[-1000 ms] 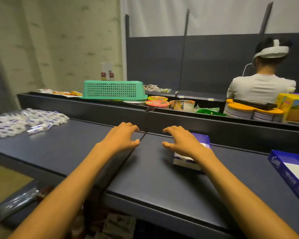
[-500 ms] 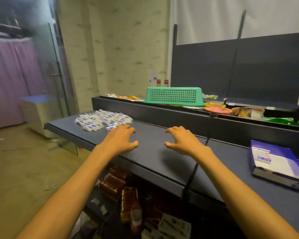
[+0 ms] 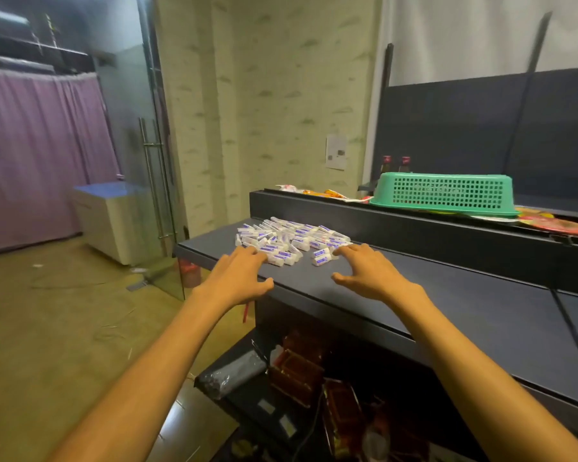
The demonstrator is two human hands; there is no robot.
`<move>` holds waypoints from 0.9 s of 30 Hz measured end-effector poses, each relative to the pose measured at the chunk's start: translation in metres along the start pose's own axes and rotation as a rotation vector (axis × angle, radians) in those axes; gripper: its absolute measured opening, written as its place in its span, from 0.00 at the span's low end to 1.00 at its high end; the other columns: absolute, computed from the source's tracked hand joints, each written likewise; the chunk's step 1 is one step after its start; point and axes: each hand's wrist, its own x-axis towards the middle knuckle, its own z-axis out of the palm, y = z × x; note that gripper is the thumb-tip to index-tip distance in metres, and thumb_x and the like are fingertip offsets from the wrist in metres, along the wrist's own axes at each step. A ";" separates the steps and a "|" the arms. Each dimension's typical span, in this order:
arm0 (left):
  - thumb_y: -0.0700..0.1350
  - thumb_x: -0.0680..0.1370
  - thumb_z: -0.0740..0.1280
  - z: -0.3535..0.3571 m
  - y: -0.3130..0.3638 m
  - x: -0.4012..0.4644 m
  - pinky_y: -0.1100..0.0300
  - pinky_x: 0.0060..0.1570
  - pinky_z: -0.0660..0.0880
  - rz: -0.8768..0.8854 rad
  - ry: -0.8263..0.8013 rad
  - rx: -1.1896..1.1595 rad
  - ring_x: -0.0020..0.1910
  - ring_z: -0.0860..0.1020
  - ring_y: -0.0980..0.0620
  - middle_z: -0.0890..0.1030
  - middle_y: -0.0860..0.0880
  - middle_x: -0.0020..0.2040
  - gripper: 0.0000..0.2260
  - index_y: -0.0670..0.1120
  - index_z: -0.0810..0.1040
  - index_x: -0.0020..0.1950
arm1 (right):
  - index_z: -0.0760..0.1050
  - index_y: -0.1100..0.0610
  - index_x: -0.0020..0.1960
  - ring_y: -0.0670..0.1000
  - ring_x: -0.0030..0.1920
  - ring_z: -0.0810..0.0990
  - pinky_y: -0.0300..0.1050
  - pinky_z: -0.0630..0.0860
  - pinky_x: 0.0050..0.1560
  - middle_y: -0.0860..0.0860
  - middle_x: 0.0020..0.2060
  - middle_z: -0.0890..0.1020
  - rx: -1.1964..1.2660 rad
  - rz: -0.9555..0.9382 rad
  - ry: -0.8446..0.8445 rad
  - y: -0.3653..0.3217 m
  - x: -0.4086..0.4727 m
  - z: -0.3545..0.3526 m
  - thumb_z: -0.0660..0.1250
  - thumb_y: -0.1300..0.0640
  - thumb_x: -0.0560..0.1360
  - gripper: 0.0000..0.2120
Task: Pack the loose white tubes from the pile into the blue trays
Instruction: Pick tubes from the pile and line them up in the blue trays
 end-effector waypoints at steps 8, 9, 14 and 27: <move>0.56 0.77 0.63 0.028 -0.072 0.059 0.51 0.64 0.68 0.051 -0.012 -0.054 0.67 0.68 0.50 0.70 0.50 0.70 0.23 0.52 0.69 0.71 | 0.67 0.50 0.71 0.54 0.68 0.68 0.52 0.69 0.66 0.51 0.70 0.71 0.004 0.108 -0.017 -0.010 0.070 0.034 0.65 0.43 0.76 0.26; 0.56 0.77 0.63 0.032 -0.081 0.070 0.51 0.64 0.68 0.062 -0.010 -0.049 0.67 0.68 0.50 0.70 0.50 0.69 0.22 0.52 0.69 0.70 | 0.67 0.50 0.71 0.54 0.68 0.68 0.51 0.69 0.65 0.51 0.70 0.71 0.007 0.119 -0.015 -0.009 0.081 0.041 0.65 0.44 0.76 0.26; 0.56 0.77 0.63 0.046 -0.117 0.130 0.50 0.63 0.68 0.107 -0.038 -0.046 0.67 0.68 0.49 0.71 0.50 0.69 0.23 0.51 0.70 0.70 | 0.67 0.51 0.71 0.53 0.68 0.68 0.48 0.67 0.64 0.51 0.70 0.71 0.016 0.158 0.016 -0.005 0.139 0.062 0.66 0.48 0.76 0.25; 0.52 0.75 0.67 0.088 -0.105 0.271 0.52 0.64 0.68 0.344 -0.083 -0.192 0.68 0.69 0.47 0.70 0.48 0.71 0.24 0.51 0.70 0.71 | 0.69 0.49 0.69 0.53 0.65 0.71 0.50 0.70 0.61 0.50 0.67 0.74 -0.034 0.364 0.029 0.026 0.206 0.074 0.64 0.46 0.78 0.21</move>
